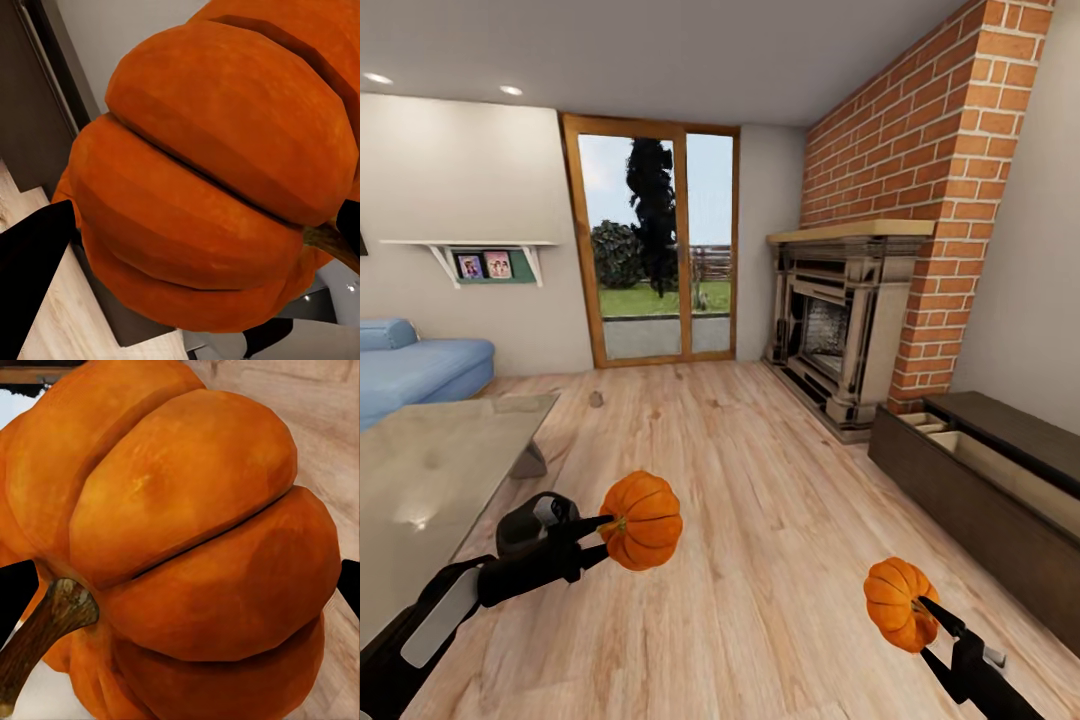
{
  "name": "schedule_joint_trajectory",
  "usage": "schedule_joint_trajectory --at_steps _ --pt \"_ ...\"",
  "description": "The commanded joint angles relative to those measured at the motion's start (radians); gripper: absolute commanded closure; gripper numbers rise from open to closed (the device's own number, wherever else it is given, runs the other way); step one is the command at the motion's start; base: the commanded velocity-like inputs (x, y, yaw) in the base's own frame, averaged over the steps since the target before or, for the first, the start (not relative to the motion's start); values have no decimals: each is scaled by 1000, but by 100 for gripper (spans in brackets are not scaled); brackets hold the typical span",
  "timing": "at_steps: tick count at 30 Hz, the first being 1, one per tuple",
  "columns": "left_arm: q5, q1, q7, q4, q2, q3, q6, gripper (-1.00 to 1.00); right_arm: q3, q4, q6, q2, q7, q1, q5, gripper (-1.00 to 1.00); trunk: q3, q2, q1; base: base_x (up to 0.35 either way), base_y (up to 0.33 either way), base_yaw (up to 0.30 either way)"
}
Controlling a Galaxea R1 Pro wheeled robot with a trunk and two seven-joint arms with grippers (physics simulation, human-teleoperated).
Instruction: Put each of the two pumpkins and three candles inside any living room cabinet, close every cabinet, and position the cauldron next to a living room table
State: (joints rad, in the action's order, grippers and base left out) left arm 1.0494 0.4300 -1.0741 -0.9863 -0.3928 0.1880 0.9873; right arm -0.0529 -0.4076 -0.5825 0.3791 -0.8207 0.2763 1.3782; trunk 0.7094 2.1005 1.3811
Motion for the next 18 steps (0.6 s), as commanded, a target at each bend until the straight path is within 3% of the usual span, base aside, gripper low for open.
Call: schedule_joint_trajectory --at_steps 1,18 --pt "14 1 -1 1 -1 1 10 100 -4 0 -11 0 0 1 10 100 1 0 0 325 -3 0" --pt "14 1 -1 2 -1 1 10 100 -4 0 -10 -2 0 1 9 100 1 0 0 326 0 0"
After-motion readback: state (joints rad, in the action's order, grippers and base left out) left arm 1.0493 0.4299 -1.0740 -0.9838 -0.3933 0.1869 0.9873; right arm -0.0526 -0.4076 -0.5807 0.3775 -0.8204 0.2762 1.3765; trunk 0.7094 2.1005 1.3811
